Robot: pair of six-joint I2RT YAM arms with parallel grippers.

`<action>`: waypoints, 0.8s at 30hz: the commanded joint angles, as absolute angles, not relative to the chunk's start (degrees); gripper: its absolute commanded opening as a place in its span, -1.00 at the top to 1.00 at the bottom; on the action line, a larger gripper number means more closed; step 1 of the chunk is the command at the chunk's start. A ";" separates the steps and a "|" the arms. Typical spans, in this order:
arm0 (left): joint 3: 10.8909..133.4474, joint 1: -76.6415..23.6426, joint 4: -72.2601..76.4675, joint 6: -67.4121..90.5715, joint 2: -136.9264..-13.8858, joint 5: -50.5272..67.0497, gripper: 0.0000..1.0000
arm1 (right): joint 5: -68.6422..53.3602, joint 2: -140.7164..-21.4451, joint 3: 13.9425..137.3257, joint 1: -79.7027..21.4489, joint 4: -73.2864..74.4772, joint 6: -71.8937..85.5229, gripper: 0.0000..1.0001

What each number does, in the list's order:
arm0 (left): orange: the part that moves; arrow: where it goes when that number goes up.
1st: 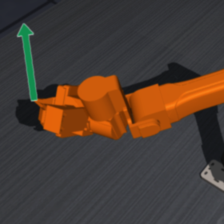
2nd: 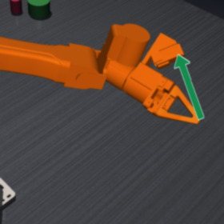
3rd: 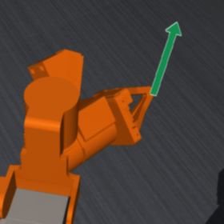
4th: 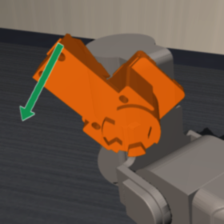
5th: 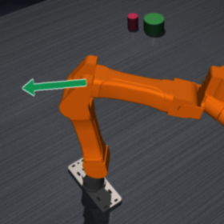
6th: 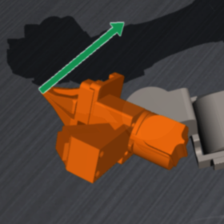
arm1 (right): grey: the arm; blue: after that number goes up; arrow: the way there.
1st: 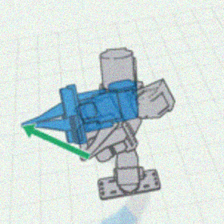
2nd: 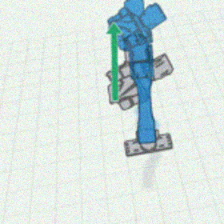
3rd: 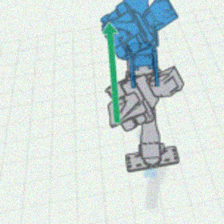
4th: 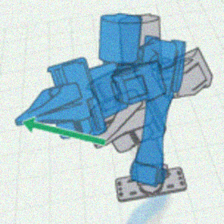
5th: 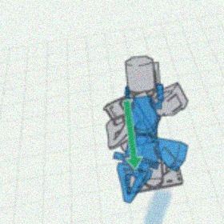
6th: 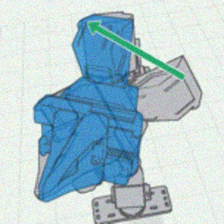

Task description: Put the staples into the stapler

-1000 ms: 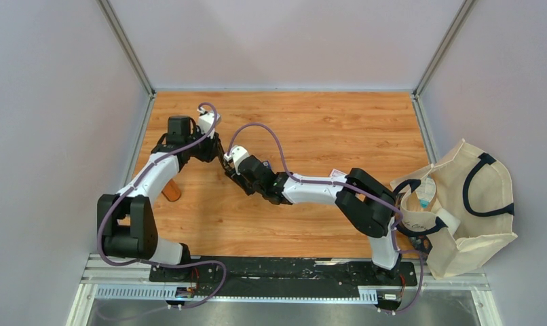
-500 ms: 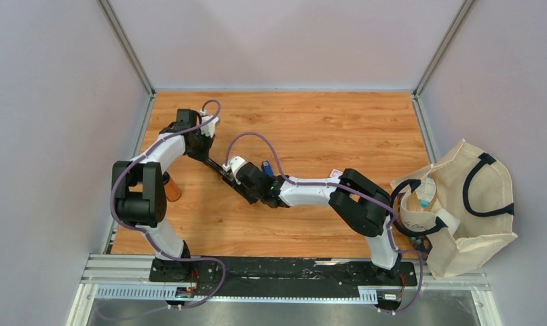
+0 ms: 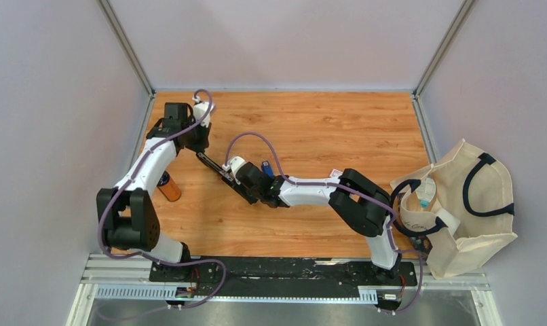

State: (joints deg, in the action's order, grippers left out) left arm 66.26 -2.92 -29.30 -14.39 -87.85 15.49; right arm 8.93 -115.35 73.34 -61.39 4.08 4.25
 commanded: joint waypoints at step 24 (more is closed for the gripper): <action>59.06 -2.64 -22.15 -15.73 -69.52 24.26 1.00 | 9.67 -111.98 76.29 -62.32 13.01 1.85 -0.17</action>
